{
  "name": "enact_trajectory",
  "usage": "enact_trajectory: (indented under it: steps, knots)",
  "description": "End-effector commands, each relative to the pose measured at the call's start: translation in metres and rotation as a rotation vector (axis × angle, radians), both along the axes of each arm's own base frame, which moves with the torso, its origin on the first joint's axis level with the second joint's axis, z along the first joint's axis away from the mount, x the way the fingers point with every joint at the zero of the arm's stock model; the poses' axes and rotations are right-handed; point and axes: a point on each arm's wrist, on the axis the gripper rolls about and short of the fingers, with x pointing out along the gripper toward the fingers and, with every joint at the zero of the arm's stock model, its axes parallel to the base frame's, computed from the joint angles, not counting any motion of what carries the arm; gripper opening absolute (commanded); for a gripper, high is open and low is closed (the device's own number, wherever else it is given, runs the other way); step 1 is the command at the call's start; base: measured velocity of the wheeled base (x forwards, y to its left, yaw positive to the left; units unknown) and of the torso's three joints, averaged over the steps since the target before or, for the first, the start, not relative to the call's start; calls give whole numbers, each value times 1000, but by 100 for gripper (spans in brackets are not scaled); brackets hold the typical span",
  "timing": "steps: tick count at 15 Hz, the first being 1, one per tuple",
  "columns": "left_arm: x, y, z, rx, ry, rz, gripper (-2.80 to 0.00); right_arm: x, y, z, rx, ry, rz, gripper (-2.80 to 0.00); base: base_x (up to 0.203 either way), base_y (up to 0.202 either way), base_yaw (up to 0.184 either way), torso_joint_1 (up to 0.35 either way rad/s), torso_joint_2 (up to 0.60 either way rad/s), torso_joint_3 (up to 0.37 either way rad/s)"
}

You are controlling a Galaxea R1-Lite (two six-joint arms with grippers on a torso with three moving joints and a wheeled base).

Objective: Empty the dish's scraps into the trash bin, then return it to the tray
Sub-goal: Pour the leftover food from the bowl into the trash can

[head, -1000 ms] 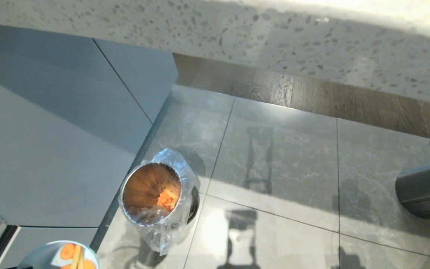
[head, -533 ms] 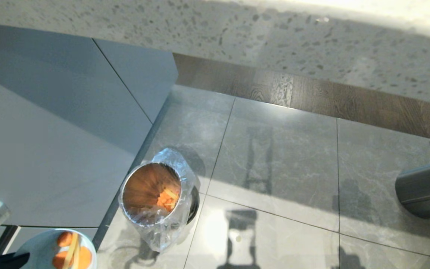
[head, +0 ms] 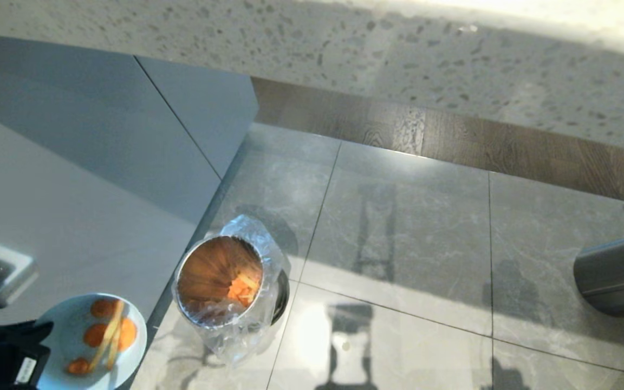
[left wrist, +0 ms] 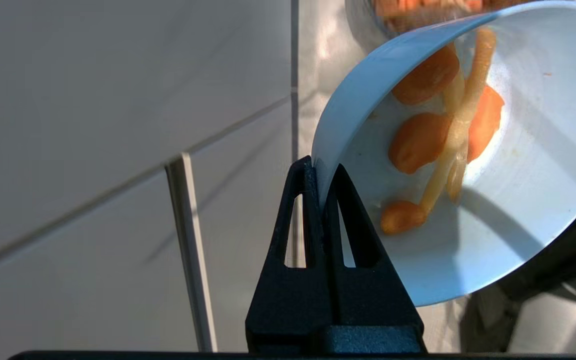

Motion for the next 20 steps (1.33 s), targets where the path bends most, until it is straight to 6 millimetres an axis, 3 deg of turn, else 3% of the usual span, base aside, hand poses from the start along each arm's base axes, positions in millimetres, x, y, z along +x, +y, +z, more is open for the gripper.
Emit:
enact_trajectory:
  steps: [1,4,15,20]
  knots:
    - [16,-2,-2,30,-7,-20,-280,0,0,0,0,-1,0,-280,0,0,0,0,0,0]
    - [35,-5,-4,90,-67,-64,-280,0,0,0,0,0,0,-280,0,0,0,0,0,0]
    - [69,-11,-18,131,-280,-115,-280,0,0,0,0,-1,0,-280,0,0,0,0,0,0]
    - [79,-12,-25,212,-264,-202,-280,0,0,0,0,-1,0,-280,0,0,0,0,0,0]
